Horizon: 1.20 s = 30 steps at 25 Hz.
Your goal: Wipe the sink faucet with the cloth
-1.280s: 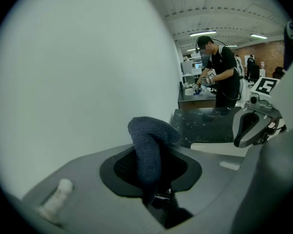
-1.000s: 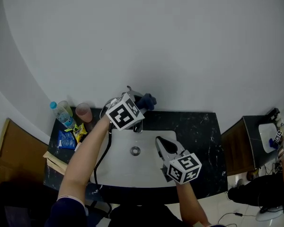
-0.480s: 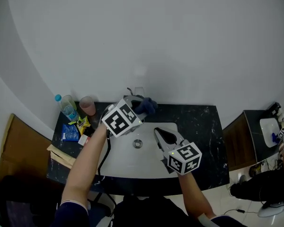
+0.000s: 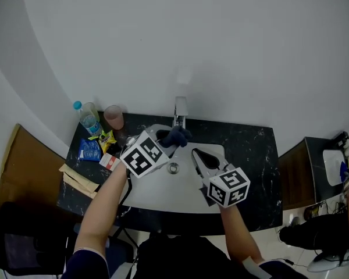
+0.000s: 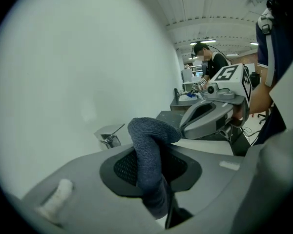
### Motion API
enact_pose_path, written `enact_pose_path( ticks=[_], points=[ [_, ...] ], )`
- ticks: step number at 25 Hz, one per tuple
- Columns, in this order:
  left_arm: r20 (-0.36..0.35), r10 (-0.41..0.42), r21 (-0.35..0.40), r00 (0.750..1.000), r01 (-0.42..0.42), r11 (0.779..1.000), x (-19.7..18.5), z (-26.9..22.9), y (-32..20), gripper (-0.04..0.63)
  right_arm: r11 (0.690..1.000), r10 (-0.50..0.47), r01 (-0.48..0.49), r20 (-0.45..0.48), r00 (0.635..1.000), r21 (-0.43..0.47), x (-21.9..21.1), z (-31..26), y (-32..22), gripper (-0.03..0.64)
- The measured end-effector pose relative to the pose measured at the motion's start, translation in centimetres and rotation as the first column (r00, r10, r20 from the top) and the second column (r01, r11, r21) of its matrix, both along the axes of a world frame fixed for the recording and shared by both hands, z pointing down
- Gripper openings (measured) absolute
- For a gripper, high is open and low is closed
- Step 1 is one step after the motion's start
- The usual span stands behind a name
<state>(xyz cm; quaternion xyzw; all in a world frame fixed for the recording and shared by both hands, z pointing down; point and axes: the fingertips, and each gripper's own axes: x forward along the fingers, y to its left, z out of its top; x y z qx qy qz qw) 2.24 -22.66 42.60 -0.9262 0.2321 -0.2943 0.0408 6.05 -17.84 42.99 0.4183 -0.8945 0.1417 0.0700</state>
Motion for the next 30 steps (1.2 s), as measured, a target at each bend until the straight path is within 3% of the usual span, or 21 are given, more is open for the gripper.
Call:
enact_pose_path(
  ticks=[3,5,8,10,12,14,17,21,25,28,30],
  points=[
    [-0.106,-0.131,-0.037,0.986,0.128,0.991,-2.3,-0.3,-2.3,0.092,1.000,0.014,-0.014,-0.007,1.000,-0.015,0.6,0.4,-0.1,0.005],
    [-0.209,-0.261,-0.099,0.942,0.245,0.964,-4.2,0.0,-4.2,0.092,0.999,0.029,-0.030,-0.012,0.999,-0.027,1.3,0.9,-0.1,0.005],
    [-0.367,-0.452,-0.248,0.813,0.383,0.890,-6.2,1.6,-6.9,0.092,0.997,0.058,-0.060,-0.029,0.998,-0.050,2.4,1.7,-0.2,0.005],
    [-0.442,-0.545,-0.357,0.712,0.418,0.835,-6.8,3.1,-8.4,0.092,0.995,0.075,-0.078,-0.047,0.996,-0.068,2.9,2.4,-0.2,0.005],
    [-0.480,-0.611,-0.434,0.629,0.435,0.789,-7.0,4.7,-9.9,0.092,0.991,0.093,-0.099,-0.066,0.993,-0.086,3.4,3.0,-0.1,0.005],
    [-0.489,-0.654,-0.477,0.576,0.451,0.754,-6.8,6.1,-11.1,0.092,0.987,0.114,-0.122,-0.082,0.990,-0.102,4.1,3.6,-0.1,0.005],
    [-0.484,-0.703,-0.528,0.522,0.466,0.710,-6.1,8.0,-12.6,0.092,0.980,0.149,-0.160,-0.101,0.984,-0.120,5.3,4.3,-0.1,0.005],
    [-0.485,-0.764,-0.633,0.427,0.431,0.643,-5.1,10.1,-13.4,0.092,0.970,0.190,-0.204,-0.110,0.976,-0.134,6.5,4.9,0.0,0.005],
    [-0.533,-0.800,-0.762,0.276,0.255,0.595,-4.0,10.3,-13.1,0.091,0.965,0.210,-0.223,-0.107,0.972,-0.137,7.0,5.2,-0.2,0.005],
    [-0.561,-0.807,-0.799,0.186,0.135,0.587,-4.0,9.5,-12.7,0.091,0.965,0.210,-0.223,-0.101,0.973,-0.138,6.9,5.3,-0.3,0.005],
    [-0.580,-0.800,-0.798,0.154,0.085,0.596,-4.1,8.7,-12.4,0.091,0.967,0.202,-0.214,-0.096,0.975,-0.138,6.5,5.3,-0.4,0.005]
  ],
)
